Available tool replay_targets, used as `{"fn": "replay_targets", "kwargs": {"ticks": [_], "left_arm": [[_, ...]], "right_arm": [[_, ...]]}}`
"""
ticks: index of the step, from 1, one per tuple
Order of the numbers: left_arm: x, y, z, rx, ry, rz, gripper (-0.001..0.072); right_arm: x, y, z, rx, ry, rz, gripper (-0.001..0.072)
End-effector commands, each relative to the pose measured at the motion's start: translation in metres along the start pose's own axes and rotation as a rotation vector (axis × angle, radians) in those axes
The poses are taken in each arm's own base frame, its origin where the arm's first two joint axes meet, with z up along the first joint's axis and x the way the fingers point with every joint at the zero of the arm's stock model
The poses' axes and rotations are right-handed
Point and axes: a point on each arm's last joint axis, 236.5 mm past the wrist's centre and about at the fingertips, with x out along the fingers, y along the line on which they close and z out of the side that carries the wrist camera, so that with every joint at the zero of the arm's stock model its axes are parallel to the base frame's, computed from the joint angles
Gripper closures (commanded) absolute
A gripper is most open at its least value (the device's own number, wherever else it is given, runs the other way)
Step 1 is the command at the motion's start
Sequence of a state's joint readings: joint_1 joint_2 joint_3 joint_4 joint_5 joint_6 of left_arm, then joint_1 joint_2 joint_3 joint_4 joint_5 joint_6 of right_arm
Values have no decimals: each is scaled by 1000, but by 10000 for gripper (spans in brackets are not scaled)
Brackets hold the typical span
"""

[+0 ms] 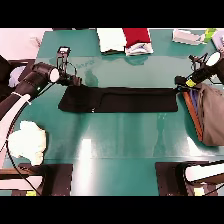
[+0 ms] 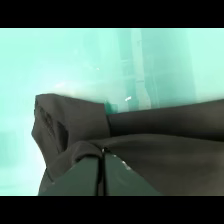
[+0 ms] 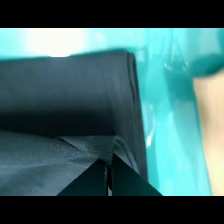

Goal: Fold the shirts.

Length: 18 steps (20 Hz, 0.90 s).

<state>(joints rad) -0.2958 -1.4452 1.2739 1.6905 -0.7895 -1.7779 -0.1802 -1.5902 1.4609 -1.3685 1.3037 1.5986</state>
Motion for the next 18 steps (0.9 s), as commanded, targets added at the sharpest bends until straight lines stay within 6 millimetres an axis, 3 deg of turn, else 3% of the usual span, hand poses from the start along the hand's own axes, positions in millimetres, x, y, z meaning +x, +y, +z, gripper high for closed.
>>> {"fn": "replay_targets", "kwargs": {"ticks": [1,2,3,6,8,9,10,12,15,18], "left_arm": [[6,2,-2,-9,12,2,640],[6,3,-4,-10,23,5,394],[4,4,-5,-11,34,8,266],[-12,7,-6,-15,98,26,278],[-19,4,-19,-3,167,15,280],[-19,1,-25,-10,195,0,413],[-20,-5,-29,-10,209,-22,662],[-20,-21,-27,-26,206,-92,672],[-23,-42,-26,-59,206,-178,672],[-24,-47,-27,-65,211,-198,672]], "right_arm": [[9,8,10,15,-19,41,685],[8,8,12,13,-27,41,528],[6,9,13,5,-31,41,387],[-8,1,11,-33,-34,36,348],[-8,-12,-5,-3,-14,29,212],[-4,-20,-15,17,8,27,200],[4,-26,-26,35,34,26,200],[21,-31,-41,54,68,25,200],[43,-26,-47,41,83,23,201],[57,-14,-46,17,92,23,200]]}}
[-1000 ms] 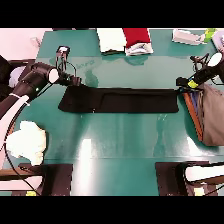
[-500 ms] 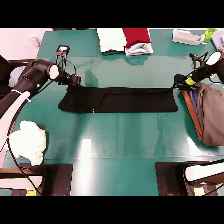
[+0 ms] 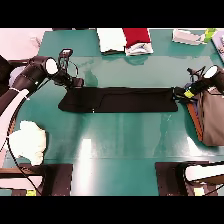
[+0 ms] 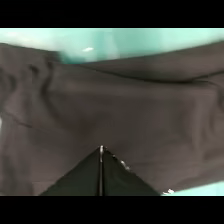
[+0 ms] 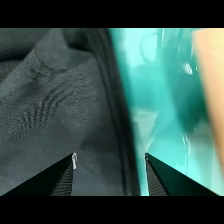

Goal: Fold the shirts.

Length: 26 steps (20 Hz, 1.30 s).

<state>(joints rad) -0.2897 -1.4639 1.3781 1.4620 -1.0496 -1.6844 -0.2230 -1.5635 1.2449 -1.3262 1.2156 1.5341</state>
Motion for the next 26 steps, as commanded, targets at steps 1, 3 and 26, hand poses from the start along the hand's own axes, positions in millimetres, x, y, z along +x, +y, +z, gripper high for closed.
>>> {"fn": "replay_targets", "kwargs": {"ticks": [1,3,26], "left_arm": [[-1,-12,-2,-10,11,-50,672],[-1,-13,-3,-13,12,-54,672],[108,-219,-20,163,17,-379,683]], "right_arm": [[18,12,1,-20,10,2,203],[21,22,2,-37,17,15,294],[-224,232,-17,-464,-429,206,696]]}}
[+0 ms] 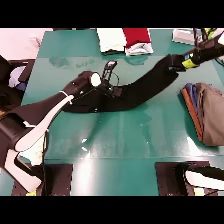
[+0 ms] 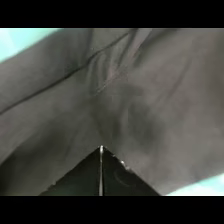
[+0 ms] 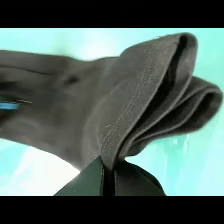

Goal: Fold the shirts.

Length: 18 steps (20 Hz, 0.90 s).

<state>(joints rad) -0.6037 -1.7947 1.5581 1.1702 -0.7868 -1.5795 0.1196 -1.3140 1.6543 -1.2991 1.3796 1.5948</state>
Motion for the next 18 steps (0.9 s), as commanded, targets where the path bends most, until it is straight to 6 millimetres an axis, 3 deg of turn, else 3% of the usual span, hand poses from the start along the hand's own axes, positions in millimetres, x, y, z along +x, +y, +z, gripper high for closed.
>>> {"fn": "replay_targets", "kwargs": {"ticks": [1,7,10,12,14,18], "left_arm": [[19,-8,-8,-11,32,-31,683],[14,-1,-8,-10,43,-19,683],[-16,27,8,-25,21,20,683],[-59,59,27,-15,-21,92,683],[-116,97,46,2,-82,196,683],[-260,170,69,8,-245,457,682]], "right_arm": [[-24,47,15,-58,-68,56,696],[-22,86,24,-91,-79,108,696],[-18,109,31,-120,-91,141,696],[-16,141,34,-131,-94,235,696],[-9,180,38,-147,-97,340,697],[34,263,22,-191,-56,498,696]]}}
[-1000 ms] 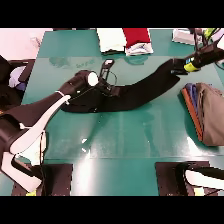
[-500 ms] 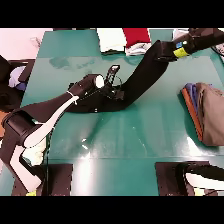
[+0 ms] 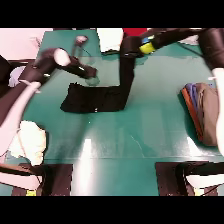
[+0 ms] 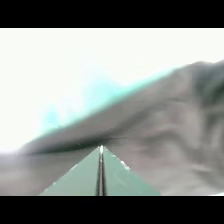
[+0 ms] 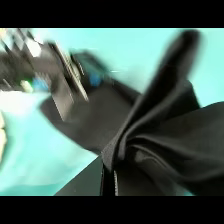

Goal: Fold the shirts.

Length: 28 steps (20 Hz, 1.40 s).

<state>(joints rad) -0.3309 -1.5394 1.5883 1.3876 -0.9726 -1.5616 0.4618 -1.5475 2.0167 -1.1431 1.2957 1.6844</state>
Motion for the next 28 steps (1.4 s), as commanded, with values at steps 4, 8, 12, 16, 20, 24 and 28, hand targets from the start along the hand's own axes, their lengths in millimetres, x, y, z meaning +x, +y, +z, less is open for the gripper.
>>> {"fn": "replay_targets", "kwargs": {"ticks": [4,8,12,16,20,24,28], "left_arm": [[-178,126,36,-35,-241,348,682],[-227,133,38,-57,-319,386,682],[-226,132,24,-67,-266,384,682],[-218,113,25,-43,-254,343,683],[-201,79,31,16,-255,277,682],[-193,63,33,39,-251,245,682],[-193,62,32,38,-251,242,682]], "right_arm": [[142,96,-27,-41,-9,245,693],[214,133,-34,-66,-89,340,416],[190,99,-41,-64,-47,271,417],[135,2,-65,-31,53,50,417],[88,-101,-92,150,122,-194,418],[85,-155,-114,297,167,-273,278],[117,-163,-144,378,310,-296,133]]}}
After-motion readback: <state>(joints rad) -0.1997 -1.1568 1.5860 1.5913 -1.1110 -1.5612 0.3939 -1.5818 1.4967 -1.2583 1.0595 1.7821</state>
